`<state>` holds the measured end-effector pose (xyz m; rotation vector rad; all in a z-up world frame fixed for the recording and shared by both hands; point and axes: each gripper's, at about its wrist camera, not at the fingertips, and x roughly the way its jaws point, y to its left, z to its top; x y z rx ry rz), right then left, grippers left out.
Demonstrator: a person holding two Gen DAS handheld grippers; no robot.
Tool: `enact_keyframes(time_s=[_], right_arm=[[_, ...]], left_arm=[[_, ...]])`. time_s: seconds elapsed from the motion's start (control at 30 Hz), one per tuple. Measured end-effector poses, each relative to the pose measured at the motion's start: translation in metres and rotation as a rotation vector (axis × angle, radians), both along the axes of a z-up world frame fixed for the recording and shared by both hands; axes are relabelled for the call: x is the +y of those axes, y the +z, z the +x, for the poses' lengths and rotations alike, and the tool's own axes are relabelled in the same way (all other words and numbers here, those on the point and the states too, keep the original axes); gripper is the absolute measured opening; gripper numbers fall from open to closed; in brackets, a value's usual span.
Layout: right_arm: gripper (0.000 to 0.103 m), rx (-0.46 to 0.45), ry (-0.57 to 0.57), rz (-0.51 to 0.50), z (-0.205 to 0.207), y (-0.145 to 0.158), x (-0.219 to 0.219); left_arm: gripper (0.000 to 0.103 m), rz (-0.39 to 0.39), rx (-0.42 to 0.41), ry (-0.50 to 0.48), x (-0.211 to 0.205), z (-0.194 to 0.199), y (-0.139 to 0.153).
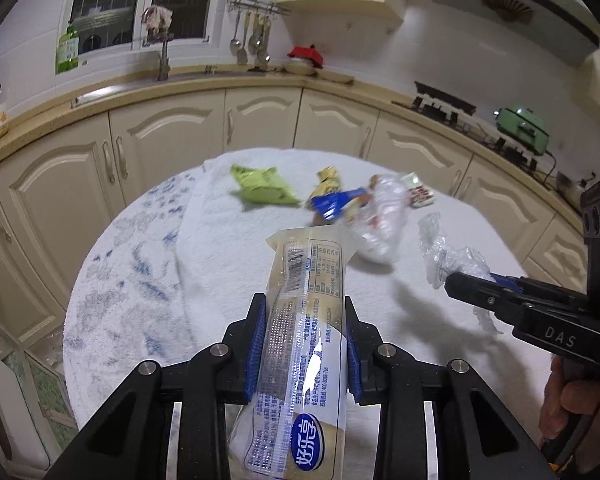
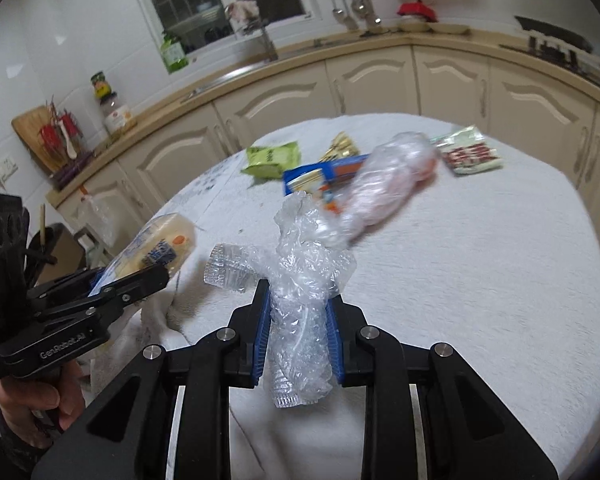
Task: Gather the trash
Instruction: 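Carry the wrapper and plastic to the blue bin and release both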
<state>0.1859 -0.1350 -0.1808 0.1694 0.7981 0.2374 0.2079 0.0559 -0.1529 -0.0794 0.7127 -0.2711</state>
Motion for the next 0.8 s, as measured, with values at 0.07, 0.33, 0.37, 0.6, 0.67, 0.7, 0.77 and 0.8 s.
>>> enact_keyframes(time_s=[0.07,0.33,0.37,0.6,0.67,0.7,0.77,0.8], right_arm=[[0.025,-0.029,-0.025,0.018,-0.012,0.01,-0.016],[0.025,-0.136,-0.135,0.056,-0.058,0.054,-0.078],[0.025,-0.148,-0.148,0.062,-0.062,0.059,-0.086],[0.025,-0.234,-0.265,0.075,-0.099,0.091,-0.145],[0.025,-0.252,-0.303,0.072,-0.109,0.097,-0.163],[0.025,-0.259,-0.321,0.074,-0.114,0.099,-0.172],[0.025,-0.271,-0.366,0.07,-0.125,0.102,-0.193],[0.025,-0.275,-0.393,0.072,-0.131,0.103,-0.204]], left_arm=[[0.03,0.0,-0.035,-0.014,-0.013,-0.012,0.01],[0.03,-0.029,-0.141,-0.086,-0.066,-0.047,0.045],[0.03,-0.032,-0.15,-0.097,-0.073,-0.05,0.05],[0.03,-0.064,-0.201,-0.186,-0.13,-0.067,0.069],[0.03,-0.072,-0.206,-0.218,-0.148,-0.068,0.07],[0.03,-0.075,-0.207,-0.23,-0.156,-0.069,0.07],[0.03,-0.083,-0.21,-0.262,-0.173,-0.071,0.07],[0.03,-0.086,-0.21,-0.274,-0.18,-0.072,0.07]])
